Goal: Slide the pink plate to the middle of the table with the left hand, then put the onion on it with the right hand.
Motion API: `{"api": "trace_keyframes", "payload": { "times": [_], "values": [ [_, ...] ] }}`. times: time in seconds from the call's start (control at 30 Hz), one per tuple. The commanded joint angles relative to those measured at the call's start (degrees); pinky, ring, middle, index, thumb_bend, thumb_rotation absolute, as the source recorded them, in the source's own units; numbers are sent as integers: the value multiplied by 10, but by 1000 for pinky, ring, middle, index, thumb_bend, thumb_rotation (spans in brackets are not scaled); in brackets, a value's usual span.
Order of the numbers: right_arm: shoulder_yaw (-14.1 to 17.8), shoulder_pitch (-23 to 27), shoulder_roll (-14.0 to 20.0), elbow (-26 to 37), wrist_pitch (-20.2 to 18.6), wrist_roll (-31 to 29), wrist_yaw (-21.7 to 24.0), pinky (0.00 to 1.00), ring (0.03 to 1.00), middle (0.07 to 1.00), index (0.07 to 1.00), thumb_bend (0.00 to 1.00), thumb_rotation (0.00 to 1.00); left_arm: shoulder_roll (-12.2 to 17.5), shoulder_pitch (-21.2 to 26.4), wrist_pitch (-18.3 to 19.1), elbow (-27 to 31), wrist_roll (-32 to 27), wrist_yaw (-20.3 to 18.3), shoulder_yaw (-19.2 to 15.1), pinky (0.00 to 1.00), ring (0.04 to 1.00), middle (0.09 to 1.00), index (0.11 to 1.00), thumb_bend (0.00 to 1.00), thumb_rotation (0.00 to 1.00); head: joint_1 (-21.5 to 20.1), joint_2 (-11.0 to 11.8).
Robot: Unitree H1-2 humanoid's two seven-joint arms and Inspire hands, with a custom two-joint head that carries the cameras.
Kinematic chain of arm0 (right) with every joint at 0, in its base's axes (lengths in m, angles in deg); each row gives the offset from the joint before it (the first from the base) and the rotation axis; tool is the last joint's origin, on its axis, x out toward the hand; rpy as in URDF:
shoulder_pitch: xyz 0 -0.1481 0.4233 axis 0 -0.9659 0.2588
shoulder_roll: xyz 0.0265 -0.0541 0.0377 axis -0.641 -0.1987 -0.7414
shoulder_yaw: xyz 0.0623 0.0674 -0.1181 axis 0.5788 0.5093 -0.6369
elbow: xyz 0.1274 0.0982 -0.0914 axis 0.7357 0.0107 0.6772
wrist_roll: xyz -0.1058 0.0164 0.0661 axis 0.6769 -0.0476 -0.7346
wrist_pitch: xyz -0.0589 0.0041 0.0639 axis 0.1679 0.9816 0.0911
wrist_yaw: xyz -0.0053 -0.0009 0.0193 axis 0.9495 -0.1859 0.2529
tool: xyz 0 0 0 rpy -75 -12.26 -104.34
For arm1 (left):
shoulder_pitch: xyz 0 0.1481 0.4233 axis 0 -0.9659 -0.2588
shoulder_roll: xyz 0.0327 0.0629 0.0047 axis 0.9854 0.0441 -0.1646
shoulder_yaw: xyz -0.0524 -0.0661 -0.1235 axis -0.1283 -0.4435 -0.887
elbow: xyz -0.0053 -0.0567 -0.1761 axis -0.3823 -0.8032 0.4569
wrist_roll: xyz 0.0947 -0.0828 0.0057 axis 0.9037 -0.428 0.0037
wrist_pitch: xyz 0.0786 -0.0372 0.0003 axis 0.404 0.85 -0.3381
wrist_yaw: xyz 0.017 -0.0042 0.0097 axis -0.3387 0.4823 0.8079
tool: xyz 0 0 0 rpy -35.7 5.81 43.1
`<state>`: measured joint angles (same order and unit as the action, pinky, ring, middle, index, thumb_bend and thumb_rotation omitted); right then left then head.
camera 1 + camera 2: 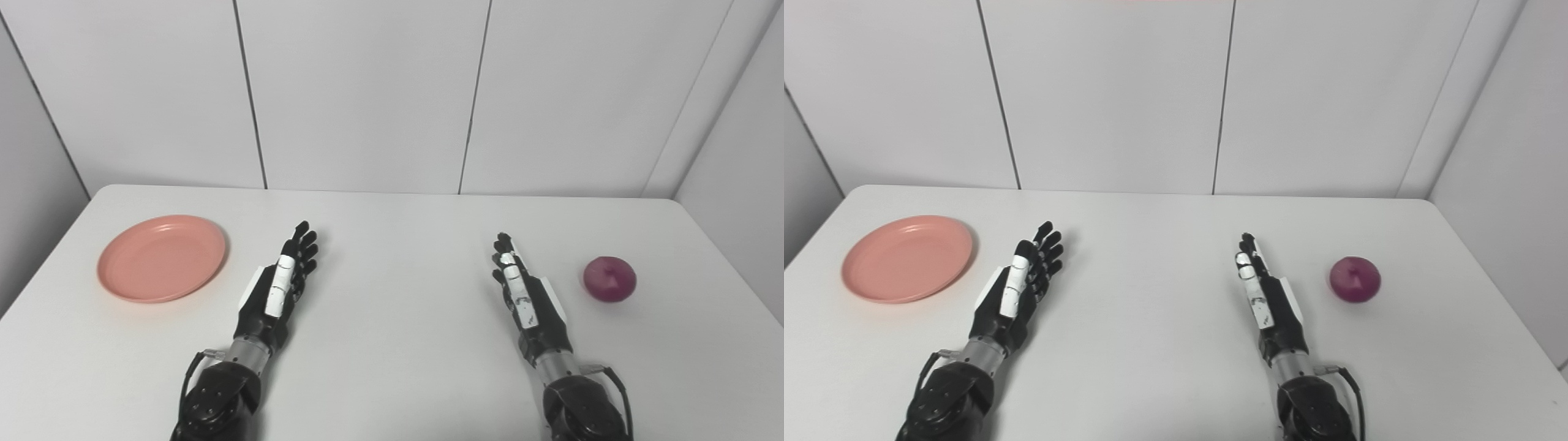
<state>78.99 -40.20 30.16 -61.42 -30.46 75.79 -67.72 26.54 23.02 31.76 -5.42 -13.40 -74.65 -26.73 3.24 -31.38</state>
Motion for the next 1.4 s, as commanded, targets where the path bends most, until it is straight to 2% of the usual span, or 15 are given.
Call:
{"api": "trace_keyframes", "payload": {
  "times": [0.0, 0.1, 0.23, 0.5, 0.83, 0.97, 1.37],
  "values": [
    [7, 15, 10, 10, 35, -10, 7, 1000, 1000, 1000, 1000, 633, 1000, -12, 13, -31, 3, 12, 15, 3, 1000, 1000, 1000, 1000, 750, 1000, 11, 3],
    [10, 13, 18, 3, 44, -20, 16, 1000, 1000, 1000, 1000, 623, 1000, -24, 12, -36, 2, 34, 34, 6, 1000, 1000, 1000, 1000, 746, 1000, 39, 15],
    [13, 11, 25, -2, 51, -23, 22, 1000, 1000, 1000, 1000, 593, 1000, -29, 11, -31, 3, 45, 39, 12, 1000, 1000, 1000, 1000, 761, 1000, 58, 24],
    [11, 10, 29, -9, 61, -24, 28, 1000, 1000, 1000, 1000, 579, 1000, -30, 10, -25, 8, 46, 41, 18, 1000, 1000, 1000, 1000, 777, 1000, 69, 36],
    [12, 10, 33, -26, 81, -20, 35, 1000, 1000, 1000, 1000, 571, 1000, -35, 17, -59, -7, 57, 56, 17, 1000, 1000, 1000, 1000, 752, 1000, 111, 71],
    [14, 10, 33, -28, 82, -20, 35, 1000, 1000, 1000, 1000, 564, 1000, -32, 23, -62, -8, 56, 55, 17, 1000, 1000, 1000, 1000, 764, 1000, 121, 78],
    [21, 6, 29, -15, 73, -24, 31, 1000, 1000, 1000, 1000, 474, 1000, -3, 39, -22, 26, 51, 22, 23, 1000, 1000, 1000, 1000, 812, 1000, 140, 93]
  ]
}}
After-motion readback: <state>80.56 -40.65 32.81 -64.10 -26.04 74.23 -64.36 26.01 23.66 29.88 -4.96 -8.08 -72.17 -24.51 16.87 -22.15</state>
